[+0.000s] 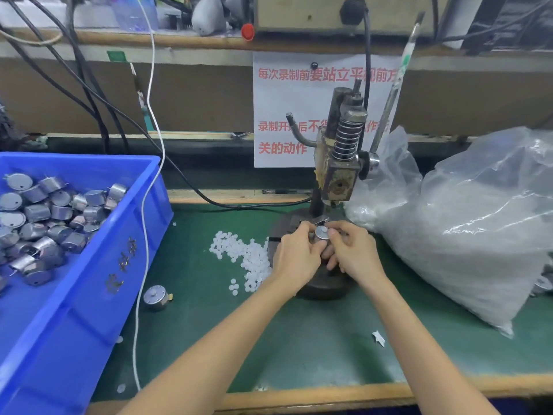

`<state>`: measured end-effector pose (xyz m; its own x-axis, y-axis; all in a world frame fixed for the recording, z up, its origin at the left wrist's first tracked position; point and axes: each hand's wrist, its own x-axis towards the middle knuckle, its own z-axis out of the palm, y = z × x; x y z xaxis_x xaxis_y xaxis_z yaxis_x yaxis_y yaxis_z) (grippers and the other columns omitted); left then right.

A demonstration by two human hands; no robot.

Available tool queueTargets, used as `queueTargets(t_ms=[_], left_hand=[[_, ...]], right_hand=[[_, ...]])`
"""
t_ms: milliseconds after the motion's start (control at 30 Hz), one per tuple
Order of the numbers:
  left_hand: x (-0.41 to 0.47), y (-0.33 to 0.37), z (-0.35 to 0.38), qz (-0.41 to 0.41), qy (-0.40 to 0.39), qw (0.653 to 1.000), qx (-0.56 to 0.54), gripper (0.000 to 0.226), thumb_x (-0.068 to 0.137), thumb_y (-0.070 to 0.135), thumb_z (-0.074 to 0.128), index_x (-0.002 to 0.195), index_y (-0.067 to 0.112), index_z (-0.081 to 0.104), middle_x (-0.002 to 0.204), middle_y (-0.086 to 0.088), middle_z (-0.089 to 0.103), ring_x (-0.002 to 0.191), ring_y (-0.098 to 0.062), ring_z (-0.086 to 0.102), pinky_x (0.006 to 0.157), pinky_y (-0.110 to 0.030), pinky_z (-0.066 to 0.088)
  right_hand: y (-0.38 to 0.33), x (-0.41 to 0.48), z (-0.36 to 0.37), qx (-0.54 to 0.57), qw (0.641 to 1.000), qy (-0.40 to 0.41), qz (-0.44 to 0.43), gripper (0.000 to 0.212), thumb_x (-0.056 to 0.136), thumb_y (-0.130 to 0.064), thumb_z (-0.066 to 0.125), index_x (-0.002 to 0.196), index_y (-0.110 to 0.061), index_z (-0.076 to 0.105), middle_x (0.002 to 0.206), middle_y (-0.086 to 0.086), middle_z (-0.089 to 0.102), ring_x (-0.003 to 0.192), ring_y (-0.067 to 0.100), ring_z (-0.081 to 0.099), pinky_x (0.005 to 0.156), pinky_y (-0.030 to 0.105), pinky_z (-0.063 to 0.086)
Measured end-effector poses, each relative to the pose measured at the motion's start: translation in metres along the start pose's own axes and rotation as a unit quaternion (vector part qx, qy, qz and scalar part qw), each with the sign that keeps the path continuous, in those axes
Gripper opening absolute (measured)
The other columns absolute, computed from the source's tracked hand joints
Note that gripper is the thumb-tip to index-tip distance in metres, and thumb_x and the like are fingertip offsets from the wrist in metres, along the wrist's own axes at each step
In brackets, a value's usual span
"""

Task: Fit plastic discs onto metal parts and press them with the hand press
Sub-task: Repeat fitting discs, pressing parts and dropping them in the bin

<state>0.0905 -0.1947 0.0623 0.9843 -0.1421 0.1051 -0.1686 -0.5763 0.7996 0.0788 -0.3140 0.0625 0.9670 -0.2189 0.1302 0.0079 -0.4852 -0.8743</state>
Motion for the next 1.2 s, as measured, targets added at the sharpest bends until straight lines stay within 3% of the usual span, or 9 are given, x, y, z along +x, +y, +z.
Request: queueTargets(t_ms=[100, 233, 533, 700, 800, 867, 967, 1067, 1200], left_hand=[[0.008, -0.005, -0.006, 0.056, 0.04, 0.989, 0.127, 0.029, 0.088, 0.033, 0.059, 0.114, 0.021, 0.055, 0.105, -0.002, 0.06, 0.102, -0.023, 0.053, 0.082, -0.035, 0.044], [0.025, -0.006, -0.01, 0.134, 0.022, 0.979, 0.155, 0.034, 0.088, 0.032, 0.059, 0.122, 0.027, 0.057, 0.131, 0.004, 0.045, 0.119, -0.018, 0.035, 0.091, -0.028, 0.023], [0.028, -0.009, 0.001, 0.092, 0.031, 0.995, 0.02, 0.028, 0.084, 0.031, 0.066, 0.11, 0.025, 0.062, 0.112, 0.011, 0.064, 0.109, -0.01, 0.049, 0.083, -0.019, 0.018], [0.027, -0.012, 0.005, 0.071, 0.045, 0.996, -0.018, 0.029, 0.082, 0.031, 0.068, 0.111, 0.026, 0.063, 0.107, 0.018, 0.059, 0.096, 0.001, 0.035, 0.088, -0.02, 0.017], [0.027, -0.014, 0.007, 0.065, 0.05, 0.996, -0.03, 0.029, 0.083, 0.031, 0.068, 0.111, 0.026, 0.063, 0.096, 0.024, 0.049, 0.085, 0.006, 0.024, 0.09, -0.022, 0.019], [0.026, -0.013, 0.007, 0.07, 0.048, 0.996, -0.026, 0.028, 0.083, 0.031, 0.067, 0.11, 0.027, 0.062, 0.101, 0.022, 0.054, 0.092, 0.003, 0.031, 0.089, -0.021, 0.017], [0.025, -0.011, 0.006, 0.069, 0.05, 0.996, -0.014, 0.027, 0.083, 0.031, 0.068, 0.109, 0.026, 0.062, 0.11, 0.016, 0.061, 0.105, -0.006, 0.045, 0.089, -0.019, 0.017], [0.026, -0.012, 0.006, 0.065, 0.054, 0.996, -0.015, 0.027, 0.083, 0.032, 0.068, 0.109, 0.027, 0.063, 0.108, 0.016, 0.061, 0.108, -0.008, 0.047, 0.09, -0.019, 0.018], [0.027, -0.014, 0.008, 0.071, 0.054, 0.996, -0.004, 0.029, 0.084, 0.034, 0.067, 0.111, 0.026, 0.061, 0.11, 0.015, 0.061, 0.107, -0.007, 0.045, 0.09, -0.019, 0.016]], right_hand=[[-0.001, 0.006, 0.005, -0.012, 1.0, 0.025, -0.012, 0.014, 0.095, -0.01, 0.047, 0.098, -0.017, 0.059, 0.053, -0.001, 0.063, 0.037, 0.012, 0.055, 0.045, 0.011, 0.042], [0.0, 0.006, 0.005, -0.007, 0.998, 0.05, -0.028, 0.016, 0.092, -0.008, 0.049, 0.096, -0.019, 0.061, 0.057, -0.008, 0.063, 0.041, 0.009, 0.058, 0.05, 0.009, 0.043], [0.005, -0.001, 0.0, 0.015, 0.998, 0.055, -0.017, 0.023, 0.089, -0.005, 0.047, 0.098, -0.018, 0.063, 0.061, -0.008, 0.067, 0.041, 0.009, 0.057, 0.052, 0.013, 0.046], [-0.012, 0.007, -0.016, 0.062, 0.984, 0.162, -0.027, 0.023, 0.09, -0.005, 0.047, 0.096, -0.013, 0.067, 0.068, -0.009, 0.065, 0.046, 0.002, 0.053, 0.053, 0.019, 0.044], [-0.051, 0.029, -0.046, 0.097, 0.952, 0.271, -0.109, 0.022, 0.091, -0.006, 0.047, 0.1, -0.015, 0.065, 0.089, -0.01, 0.064, 0.073, -0.013, 0.056, 0.069, 0.011, 0.047], [-0.083, 0.053, -0.068, 0.112, 0.941, 0.281, -0.15, 0.031, 0.092, -0.008, 0.046, 0.119, -0.015, 0.059, 0.117, -0.004, 0.058, 0.085, -0.015, 0.054, 0.079, 0.012, 0.048], [-0.12, 0.08, -0.092, 0.158, 0.959, 0.179, -0.154, 0.044, 0.093, -0.005, 0.045, 0.137, -0.005, 0.043, 0.135, 0.005, 0.05, 0.074, 0.004, 0.056, 0.053, 0.015, 0.044], [-0.124, 0.077, -0.107, 0.211, 0.951, 0.172, -0.146, 0.042, 0.094, -0.007, 0.048, 0.136, -0.002, 0.045, 0.12, 0.007, 0.061, 0.053, 0.005, 0.048, 0.044, 0.016, 0.036], [-0.102, 0.037, -0.098, 0.247, 0.93, 0.162, -0.217, 0.007, 0.088, -0.014, 0.055, 0.09, -0.012, 0.061, 0.071, -0.006, 0.053, 0.053, 0.008, 0.038, 0.048, 0.021, 0.035]])
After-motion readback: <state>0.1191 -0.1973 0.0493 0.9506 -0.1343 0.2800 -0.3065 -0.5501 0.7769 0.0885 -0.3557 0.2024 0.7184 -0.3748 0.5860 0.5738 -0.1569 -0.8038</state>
